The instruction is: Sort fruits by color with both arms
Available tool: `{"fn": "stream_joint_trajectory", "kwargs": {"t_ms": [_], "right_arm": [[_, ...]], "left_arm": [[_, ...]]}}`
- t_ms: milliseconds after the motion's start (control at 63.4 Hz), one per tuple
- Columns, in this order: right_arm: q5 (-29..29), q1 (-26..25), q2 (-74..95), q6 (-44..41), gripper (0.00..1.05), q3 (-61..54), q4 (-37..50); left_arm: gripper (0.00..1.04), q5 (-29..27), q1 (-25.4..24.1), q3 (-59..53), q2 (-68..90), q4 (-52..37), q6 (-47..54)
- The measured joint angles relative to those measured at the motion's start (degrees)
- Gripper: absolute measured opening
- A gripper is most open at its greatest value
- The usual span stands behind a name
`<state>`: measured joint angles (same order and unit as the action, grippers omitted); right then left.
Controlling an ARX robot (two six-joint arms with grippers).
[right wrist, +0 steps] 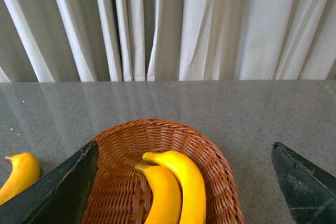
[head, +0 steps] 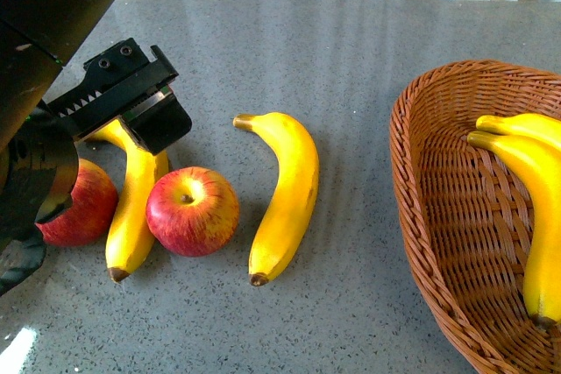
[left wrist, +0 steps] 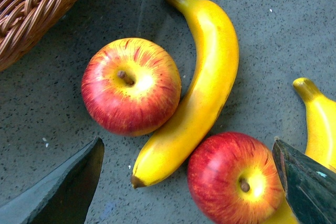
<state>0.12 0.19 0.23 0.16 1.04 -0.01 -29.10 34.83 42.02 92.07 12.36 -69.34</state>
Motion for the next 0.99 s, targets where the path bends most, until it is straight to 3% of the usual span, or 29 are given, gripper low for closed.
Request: {"fn": "stream_joint_trajectory", "kwargs": {"t_ms": [474, 994], "right_arm": [[0.0, 0.0, 0.0, 0.0, 0.96, 0.0, 0.0], [0.0, 0.0, 0.0, 0.0, 0.96, 0.0, 0.0]], "left_arm": [[0.96, 3.9, -6.1, 0.0, 2.1, 0.4, -9.6], [0.96, 3.9, -8.5, 2.1, 6.6, 0.4, -11.0]]}}
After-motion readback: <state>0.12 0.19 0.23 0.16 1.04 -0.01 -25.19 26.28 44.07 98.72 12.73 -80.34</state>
